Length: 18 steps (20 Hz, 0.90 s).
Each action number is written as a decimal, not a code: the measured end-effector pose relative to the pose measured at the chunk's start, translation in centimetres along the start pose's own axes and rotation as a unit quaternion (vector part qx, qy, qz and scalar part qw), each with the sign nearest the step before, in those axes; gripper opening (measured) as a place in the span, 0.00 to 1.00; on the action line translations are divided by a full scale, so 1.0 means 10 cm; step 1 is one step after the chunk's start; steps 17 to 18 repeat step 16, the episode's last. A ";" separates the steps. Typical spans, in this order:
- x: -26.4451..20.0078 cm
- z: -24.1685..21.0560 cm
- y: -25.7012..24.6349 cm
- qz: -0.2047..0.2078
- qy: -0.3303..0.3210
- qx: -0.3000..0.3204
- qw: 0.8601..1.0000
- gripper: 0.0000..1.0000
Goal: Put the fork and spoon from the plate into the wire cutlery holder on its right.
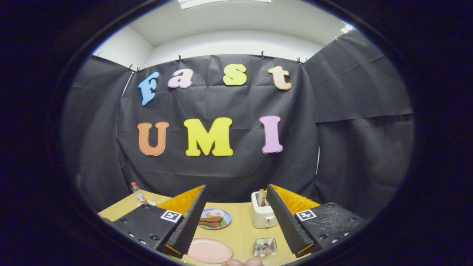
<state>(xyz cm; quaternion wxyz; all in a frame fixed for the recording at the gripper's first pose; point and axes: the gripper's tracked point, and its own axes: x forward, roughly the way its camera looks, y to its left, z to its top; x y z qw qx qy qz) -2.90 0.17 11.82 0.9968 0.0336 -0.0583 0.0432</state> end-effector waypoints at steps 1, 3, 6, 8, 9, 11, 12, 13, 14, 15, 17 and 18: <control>0.00 -0.01 -0.01 -0.001 0.001 0.001 1.000 0.96; 0.07 -0.08 -0.03 -0.010 0.007 0.006 1.000 0.96; 0.15 -0.24 -0.09 -0.018 0.020 0.017 0.999 0.96; 0.13 -0.27 -0.10 -0.021 0.024 0.020 0.999 0.96; 0.13 -0.28 -0.11 -0.022 0.023 0.021 0.999 0.96; 0.15 -0.28 -0.13 -0.023 0.023 0.020 0.999 0.96; 0.16 -0.28 -0.14 -0.023 0.023 0.020 0.999 0.96; 0.18 -0.27 -0.14 -0.023 0.022 0.021 0.999 0.96; 0.18 -0.27 -0.16 -0.024 0.021 0.022 0.999 0.96; 0.19 -0.26 -0.16 -0.024 0.021 0.023 0.999 0.96; 0.20 -0.27 -0.16 -0.024 0.021 0.022 0.999 0.96; 0.20 -0.27 -0.16 -0.024 0.021 0.022 0.999 0.96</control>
